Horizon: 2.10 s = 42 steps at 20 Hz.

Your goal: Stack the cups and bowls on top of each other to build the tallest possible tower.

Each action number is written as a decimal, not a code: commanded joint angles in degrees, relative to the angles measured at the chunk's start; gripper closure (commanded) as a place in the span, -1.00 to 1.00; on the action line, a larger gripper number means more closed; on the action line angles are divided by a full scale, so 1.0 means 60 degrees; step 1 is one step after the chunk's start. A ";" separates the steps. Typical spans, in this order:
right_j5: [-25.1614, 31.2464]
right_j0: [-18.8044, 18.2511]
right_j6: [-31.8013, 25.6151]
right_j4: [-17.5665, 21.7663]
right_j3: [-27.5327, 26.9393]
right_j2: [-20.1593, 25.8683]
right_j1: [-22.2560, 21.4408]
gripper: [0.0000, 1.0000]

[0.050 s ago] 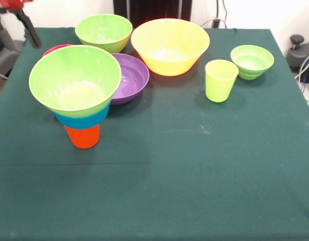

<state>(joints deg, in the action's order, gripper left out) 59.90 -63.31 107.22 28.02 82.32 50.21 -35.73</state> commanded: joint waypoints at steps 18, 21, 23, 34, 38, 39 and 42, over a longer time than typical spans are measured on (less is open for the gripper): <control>-0.0095 0.1097 0.0546 -0.1257 0.2524 -0.0378 -0.1751 -1.00; -0.0220 0.1343 0.0902 -0.1455 0.2672 -0.0487 -0.1960 -1.00; -0.0293 0.1505 0.1147 -0.1585 0.2791 -0.0555 -0.2136 -1.00; -0.1369 0.2306 0.1872 -0.2004 0.3531 -0.1248 -0.2437 -1.00; -0.1946 0.2721 0.2288 -0.1979 0.3845 -0.1661 -0.2575 -1.00; -0.2084 0.2828 0.2358 -0.1961 0.3916 -0.1754 -0.2572 -1.00; -0.2625 0.3157 0.2578 -0.1791 0.4118 -0.2097 -0.2481 -1.00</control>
<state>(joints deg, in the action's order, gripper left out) 49.32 -47.97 110.63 15.75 100.31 44.33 -51.64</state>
